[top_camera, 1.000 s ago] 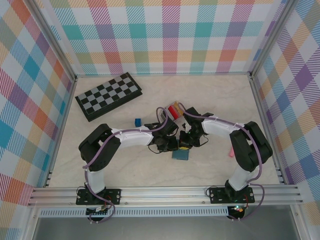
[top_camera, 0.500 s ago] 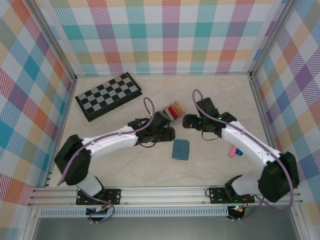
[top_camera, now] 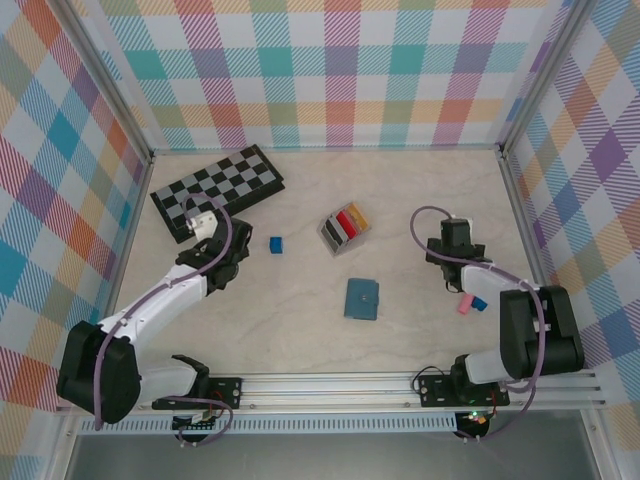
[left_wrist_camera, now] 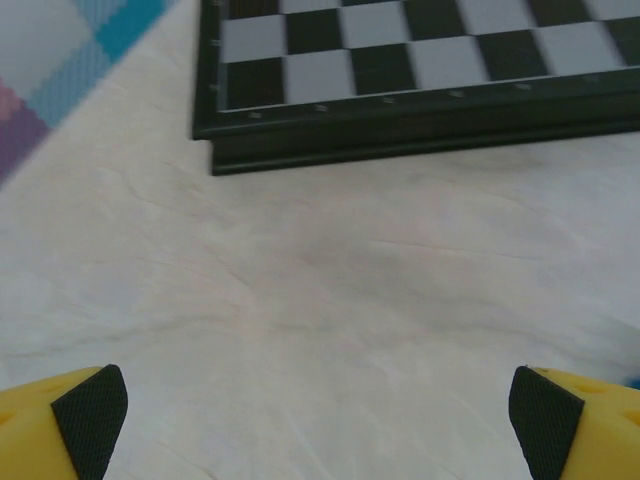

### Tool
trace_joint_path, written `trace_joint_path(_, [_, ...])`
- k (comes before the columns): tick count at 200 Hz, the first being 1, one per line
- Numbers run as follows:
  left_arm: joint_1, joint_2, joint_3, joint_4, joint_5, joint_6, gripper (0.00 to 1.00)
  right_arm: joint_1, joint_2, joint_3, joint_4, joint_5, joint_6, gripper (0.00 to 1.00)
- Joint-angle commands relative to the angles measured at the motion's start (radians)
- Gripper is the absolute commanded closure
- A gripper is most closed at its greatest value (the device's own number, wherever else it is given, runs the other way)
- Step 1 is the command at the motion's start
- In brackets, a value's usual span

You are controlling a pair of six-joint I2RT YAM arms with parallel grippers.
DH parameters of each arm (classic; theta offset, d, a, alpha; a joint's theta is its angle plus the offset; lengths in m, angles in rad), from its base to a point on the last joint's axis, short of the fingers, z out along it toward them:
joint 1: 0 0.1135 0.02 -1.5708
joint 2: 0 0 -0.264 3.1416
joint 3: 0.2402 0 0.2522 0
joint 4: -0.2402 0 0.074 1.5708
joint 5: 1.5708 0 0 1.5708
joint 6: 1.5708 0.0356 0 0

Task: Put the credit cards into the card holder
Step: Reset both arms

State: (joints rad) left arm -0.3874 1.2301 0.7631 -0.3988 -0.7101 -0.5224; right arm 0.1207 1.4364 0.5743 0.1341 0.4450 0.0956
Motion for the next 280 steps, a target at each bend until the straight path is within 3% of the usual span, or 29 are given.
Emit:
trace_joint_path(1, [0.039,-0.01,-0.064,0.211,-0.137,0.179,0.0,-0.011,0.029,-0.008,0.303,-0.15,-0.124,0.11])
trace_joint_path(22, [0.082,0.011,-0.146,0.429,-0.062,0.314,0.0,-0.043,0.039,-0.006,0.335,-0.285,-0.116,0.11])
trace_joint_path(32, [0.097,0.029,-0.181,0.533,-0.027,0.353,0.0,-0.051,0.055,-0.064,0.462,-0.358,-0.124,0.11])
trace_joint_path(64, [0.144,0.115,-0.273,0.837,0.11,0.411,0.0,-0.073,0.101,-0.212,0.796,-0.372,-0.105,0.11])
trace_joint_path(73, [0.152,0.144,-0.291,0.894,0.152,0.436,0.0,-0.068,0.079,-0.178,0.686,-0.365,-0.099,0.1])
trace_joint_path(101, [0.166,0.203,-0.278,0.948,0.251,0.533,0.01,-0.085,0.087,-0.168,0.68,-0.379,-0.087,0.0])
trace_joint_path(121, [0.187,0.23,-0.333,1.1,0.278,0.572,0.01,-0.086,0.089,-0.171,0.692,-0.376,-0.086,0.0])
trace_joint_path(134, [0.221,0.296,-0.388,1.284,0.314,0.556,0.0,-0.087,0.088,-0.171,0.691,-0.374,-0.085,0.0])
trace_joint_path(145, [0.254,0.298,-0.382,1.245,0.396,0.534,0.01,-0.086,0.09,-0.171,0.691,-0.375,-0.084,0.0])
trace_joint_path(156, [0.262,0.354,-0.389,1.335,0.384,0.533,0.0,-0.086,0.089,-0.17,0.689,-0.376,-0.085,0.0])
trace_joint_path(166, [0.274,0.325,-0.365,1.231,0.408,0.515,0.0,-0.087,0.089,-0.168,0.685,-0.38,-0.085,0.0])
trace_joint_path(280, [0.281,0.333,-0.369,1.252,0.41,0.511,0.0,-0.097,0.09,-0.162,0.674,-0.404,-0.082,0.0])
